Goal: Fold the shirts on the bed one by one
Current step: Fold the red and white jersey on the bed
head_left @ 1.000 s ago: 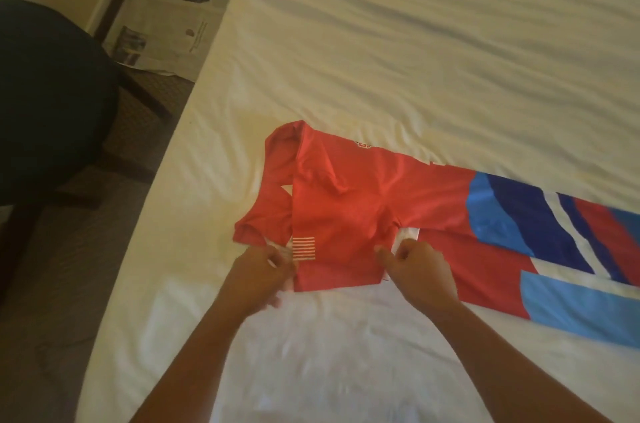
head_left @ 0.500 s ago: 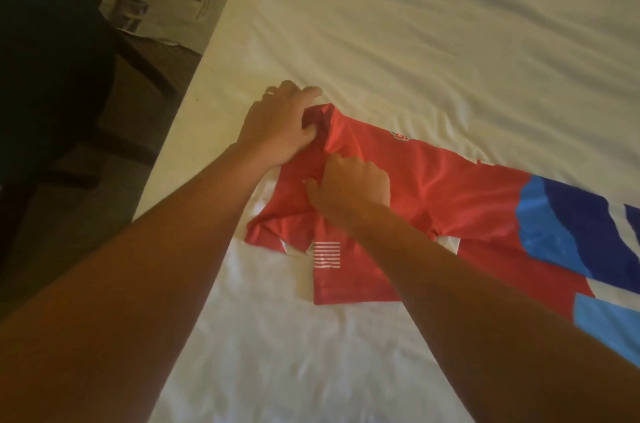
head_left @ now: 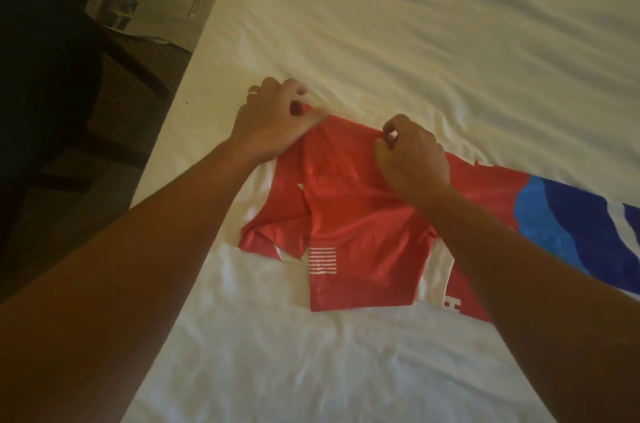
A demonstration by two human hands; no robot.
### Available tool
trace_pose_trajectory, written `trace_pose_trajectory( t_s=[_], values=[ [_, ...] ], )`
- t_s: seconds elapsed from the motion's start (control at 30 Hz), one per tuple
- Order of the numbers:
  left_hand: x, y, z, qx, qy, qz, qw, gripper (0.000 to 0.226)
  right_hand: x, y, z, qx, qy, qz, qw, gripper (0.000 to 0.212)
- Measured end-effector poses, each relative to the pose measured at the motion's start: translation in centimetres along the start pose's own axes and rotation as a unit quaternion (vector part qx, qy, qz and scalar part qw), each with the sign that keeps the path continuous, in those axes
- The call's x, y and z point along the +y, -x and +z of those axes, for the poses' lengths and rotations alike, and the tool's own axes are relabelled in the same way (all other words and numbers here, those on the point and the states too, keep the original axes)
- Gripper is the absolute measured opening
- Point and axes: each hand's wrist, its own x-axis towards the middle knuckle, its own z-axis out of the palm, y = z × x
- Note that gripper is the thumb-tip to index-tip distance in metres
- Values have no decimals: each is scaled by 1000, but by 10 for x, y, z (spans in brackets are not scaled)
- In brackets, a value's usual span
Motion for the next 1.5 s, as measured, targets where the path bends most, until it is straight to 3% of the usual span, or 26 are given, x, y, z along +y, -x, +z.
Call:
trace_pose_trajectory(
  t_s=[0.1, 0.23, 0.3, 0.37, 0.43, 0.5, 0.57, 0.63, 0.73, 0.8, 0.9, 1.07, 1.23, 1.37, 1.5],
  values=[
    [-4, 3, 8, 5, -144, 68, 987, 44, 19, -10, 3, -52, 58, -18, 997, 26],
    [-12, 0, 11, 79, -159, 47, 983, 25, 28, -11, 6, -29, 32, -23, 999, 22],
    [-6, 8, 18, 127, -182, 52, 974, 31, 26, 4, 10, 21, 20, -30, 999, 21],
    [3, 24, 28, 140, -188, 131, 963, 42, 17, 32, 17, 98, -1, -88, 991, 17],
    [6, 39, 36, 63, -202, 205, 955, 60, 0, 71, 27, 106, -38, -151, 982, 11],
    [-3, 46, 41, -46, -260, 218, 939, 79, -12, 109, 40, 36, -19, -177, 983, 25],
    [-19, 44, 43, -89, -308, 223, 921, 88, -18, 133, 55, -48, 63, -178, 981, 36],
    [-28, 39, 43, -101, -325, 233, 911, 90, -17, 141, 66, -75, 117, -174, 975, 36],
    [-29, 32, 42, -111, -330, 236, 907, 90, -20, 141, 65, -106, 131, -178, 969, 17],
    [-28, 30, 41, -122, -320, 229, 911, 90, -24, 138, 53, -172, 129, -174, 961, 13],
    [-24, 30, 38, -143, -309, 208, 917, 95, -23, 128, 35, -302, 113, -129, 938, 11],
    [-5, 34, 30, -139, -303, 189, 924, 95, -19, 112, 11, -373, 33, -118, 920, 14],
    [15, 32, 23, -90, -266, 162, 946, 85, 12, 71, -34, -302, -127, -19, 944, 12],
    [20, 25, 17, -41, -169, 140, 975, 68, 56, 36, -53, -173, -181, 76, 965, 18],
    [22, 17, 15, -30, -178, 137, 974, 65, 82, 12, -62, -88, -192, 116, 971, 14]
  ],
)
